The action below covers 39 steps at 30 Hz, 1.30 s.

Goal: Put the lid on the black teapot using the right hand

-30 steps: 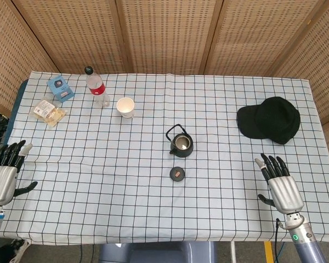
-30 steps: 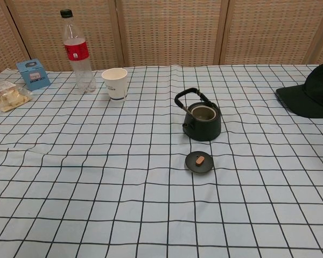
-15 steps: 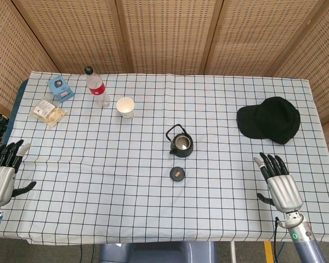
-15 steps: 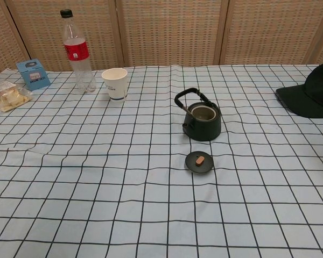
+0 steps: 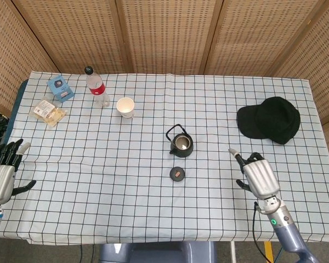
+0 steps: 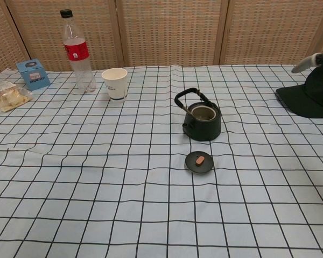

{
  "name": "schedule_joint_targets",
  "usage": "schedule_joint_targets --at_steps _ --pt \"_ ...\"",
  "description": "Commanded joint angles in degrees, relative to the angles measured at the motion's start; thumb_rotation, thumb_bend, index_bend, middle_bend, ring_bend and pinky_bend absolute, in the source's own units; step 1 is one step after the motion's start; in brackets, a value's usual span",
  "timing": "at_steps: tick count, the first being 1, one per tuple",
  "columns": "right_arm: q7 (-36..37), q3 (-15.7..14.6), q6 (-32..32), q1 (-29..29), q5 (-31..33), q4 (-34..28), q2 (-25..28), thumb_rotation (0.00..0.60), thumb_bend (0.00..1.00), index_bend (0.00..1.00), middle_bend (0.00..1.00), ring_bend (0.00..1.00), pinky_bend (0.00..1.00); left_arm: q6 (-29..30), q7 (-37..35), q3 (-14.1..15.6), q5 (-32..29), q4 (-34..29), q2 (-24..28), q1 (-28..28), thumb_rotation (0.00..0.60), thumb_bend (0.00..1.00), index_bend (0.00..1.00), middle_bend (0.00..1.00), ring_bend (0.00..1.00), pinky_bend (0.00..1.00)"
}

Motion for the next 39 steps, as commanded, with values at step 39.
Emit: schedule_joint_targets --at_steps 39 --pt "-29.05 4.48 -14.86 19.94 33.61 6.2 -27.17 0.6 0.38 0.31 1.0 0.99 0.66 -4.25 -5.23 0.09 -1.22 1.21 1.1 -1.74 0.6 0.0 0.0 0.0 0.0 0.0"
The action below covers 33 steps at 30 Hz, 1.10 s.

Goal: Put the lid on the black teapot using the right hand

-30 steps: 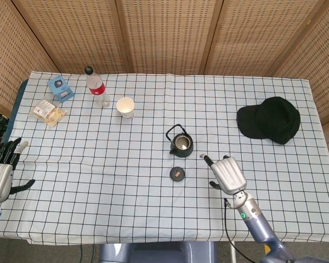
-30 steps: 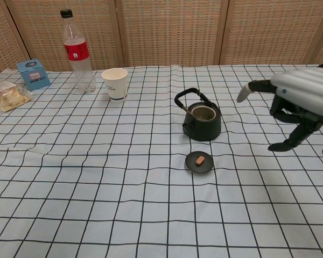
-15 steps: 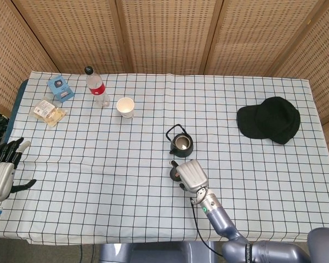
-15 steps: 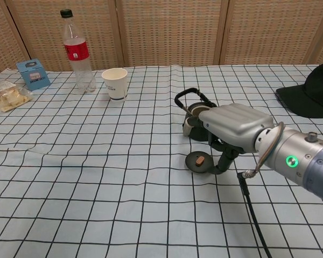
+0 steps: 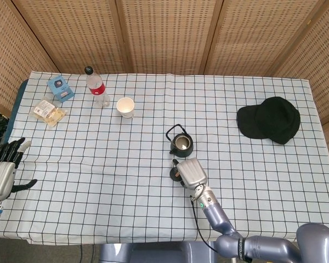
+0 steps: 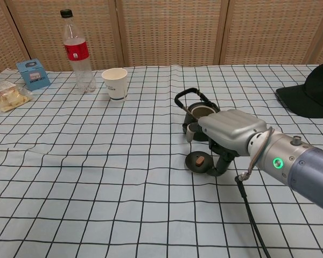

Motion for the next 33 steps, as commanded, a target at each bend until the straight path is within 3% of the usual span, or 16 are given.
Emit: schedule_joint_targets --at_steps 1,21,29,33 --pt "-0.05 -0.36 0.34 0.3 0.46 -0.4 -0.32 0.6 0.38 0.31 1.0 0.99 0.66 -0.19 0.13 0.08 -0.02 -0.05 -0.04 -0.08 0.6 0.0 0.0 0.0 0.0 0.0" --pt "-0.8 -1.29 1.3 2.74 4.32 1.83 -2.19 0.6 0.42 0.32 1.0 0.98 0.66 -0.22 -0.69 0.26 0.03 -0.52 0.58 -0.11 0.6 0.0 0.0 0.0 0.0 0.0" --pt "-0.45 -1.81 1.58 3.22 4.82 2.84 -3.0 0.6 0.44 0.38 1.0 0.98 0.66 -0.52 -0.71 0.46 -0.01 -1.0 0.95 -0.13 0.6 0.0 0.0 0.0 0.0 0.0" --pt "-0.26 -2.03 1.89 3.44 4.43 3.18 -3.37 0.6 0.47 0.45 1.0 0.98 0.66 -0.25 -0.97 0.46 0.18 -1.13 1.08 -0.06 0.6 0.0 0.0 0.0 0.0 0.0"
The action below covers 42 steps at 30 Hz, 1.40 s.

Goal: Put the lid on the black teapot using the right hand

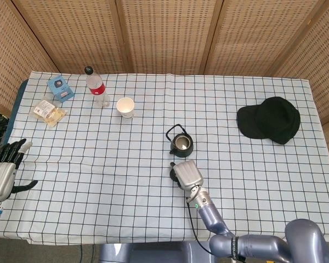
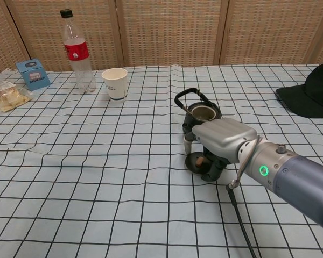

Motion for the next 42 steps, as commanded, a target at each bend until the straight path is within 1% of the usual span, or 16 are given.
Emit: schedule_joint_targets --at_steps 1,5,9,14,17,19,24,27,32,35,42 --pt "0.04 -0.19 0.23 0.12 -0.22 0.12 -0.19 0.6 0.47 0.48 1.0 0.98 0.66 0.06 -0.16 -0.01 -0.01 -0.01 0.08 0.05 0.6 0.0 0.0 0.0 0.0 0.0" --pt "0.76 -0.26 1.07 0.13 -1.47 -0.23 -0.29 0.6 0.48 0.54 1.0 0.98 0.66 0.18 -0.38 -0.04 0.01 -0.05 0.18 0.08 0.6 0.0 0.0 0.0 0.0 0.0" --pt "0.69 -0.45 2.09 0.05 -2.43 -1.19 0.04 0.6 0.48 0.56 1.0 0.98 0.66 0.23 -0.46 0.06 0.22 -0.07 0.22 0.09 0.6 0.0 0.0 0.0 0.0 0.0" --pt "-0.01 0.17 4.11 0.05 -3.99 -3.92 1.71 0.6 0.48 0.56 1.0 0.98 0.66 0.31 -0.53 0.1 0.28 -0.12 0.27 0.12 0.6 0.0 0.0 0.0 0.0 0.0" --pt "-0.86 1.27 5.59 0.2 -4.83 -6.92 3.86 0.6 0.48 0.56 1.0 0.98 0.66 0.66 -0.4 0.11 0.49 -0.18 0.25 0.2 0.6 0.0 0.0 0.0 0.0 0.0" --pt "-0.97 2.6 6.37 0.48 -5.26 -8.46 5.23 0.6 0.49 0.56 1.0 0.98 0.66 0.7 -0.33 0.13 0.54 -0.22 0.23 0.21 0.6 0.0 0.0 0.0 0.0 0.0" --pt "-0.55 5.75 6.2 1.64 -4.32 -9.68 7.62 0.6 0.48 0.56 1.0 0.98 0.66 0.76 -0.13 0.14 0.58 -0.18 0.09 0.2 0.6 0.0 0.0 0.0 0.0 0.0" --pt "0.79 7.93 5.32 2.67 -3.26 -8.62 8.36 0.6 0.49 0.56 1.0 0.97 0.66 0.61 0.39 0.23 0.55 -0.3 0.06 0.16 0.6 0.0 0.0 0.0 0.0 0.0" --pt "2.6 11.14 3.01 4.78 -0.17 -4.72 8.67 0.6 0.49 0.56 1.0 0.97 0.66 0.89 0.83 0.07 0.52 -0.54 0.0 0.15 0.6 0.0 0.0 0.0 0.0 0.0" --pt "4.22 11.81 1.53 5.85 0.69 -2.19 8.36 0.6 0.49 0.57 1.0 0.97 0.66 1.13 0.83 -0.2 0.19 -0.61 0.09 0.22 0.6 0.0 0.0 0.0 0.0 0.0" --pt "6.28 11.33 -1.35 7.99 2.11 4.39 6.7 0.6 0.49 0.57 1.0 0.97 0.66 0.35 1.41 -0.3 -0.44 -0.98 0.29 -0.03 0.6 0.0 0.0 0.0 0.0 0.0"
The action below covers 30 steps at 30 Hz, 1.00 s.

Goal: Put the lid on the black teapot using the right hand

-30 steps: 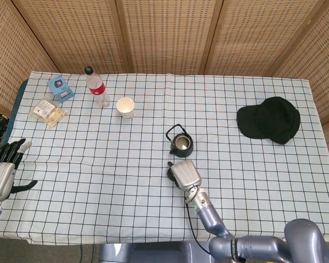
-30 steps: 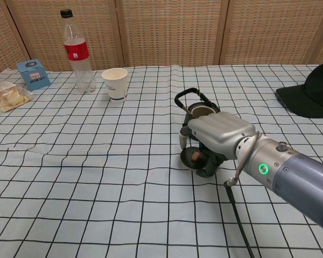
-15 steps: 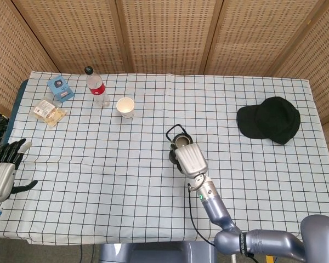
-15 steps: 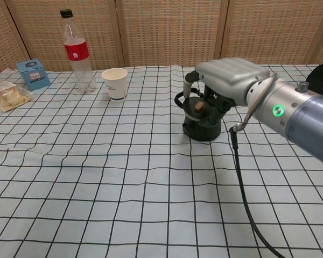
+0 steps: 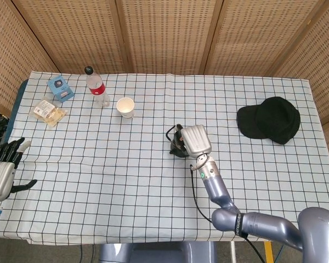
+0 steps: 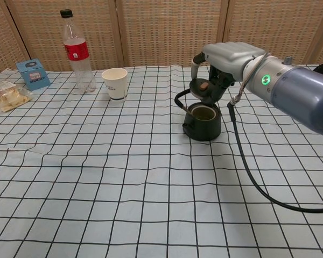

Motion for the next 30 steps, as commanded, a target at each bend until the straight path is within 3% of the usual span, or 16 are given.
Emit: schedule_joint_targets --at_steps 1,10,30 --pt "1.58 -0.37 -1.53 1.14 0.9 3.17 -1.18 0.6 0.49 0.57 1.0 0.97 0.66 -0.11 0.06 0.01 0.03 -0.04 0.01 -0.09 0.6 0.0 0.0 0.0 0.0 0.0" --pt "4.01 -2.03 -3.26 1.97 1.28 8.52 -3.15 0.6 0.49 0.57 1.0 0.97 0.66 -0.77 0.25 -0.12 -0.63 0.09 -0.02 -0.32 0.6 0.0 0.0 0.0 0.0 0.0" --pt "5.66 -3.5 -3.67 2.86 0.72 12.54 -5.24 0.6 0.48 0.56 1.0 0.97 0.66 -1.45 0.08 0.05 -0.93 -0.19 0.38 -0.46 0.6 0.0 0.0 0.0 0.0 0.0"
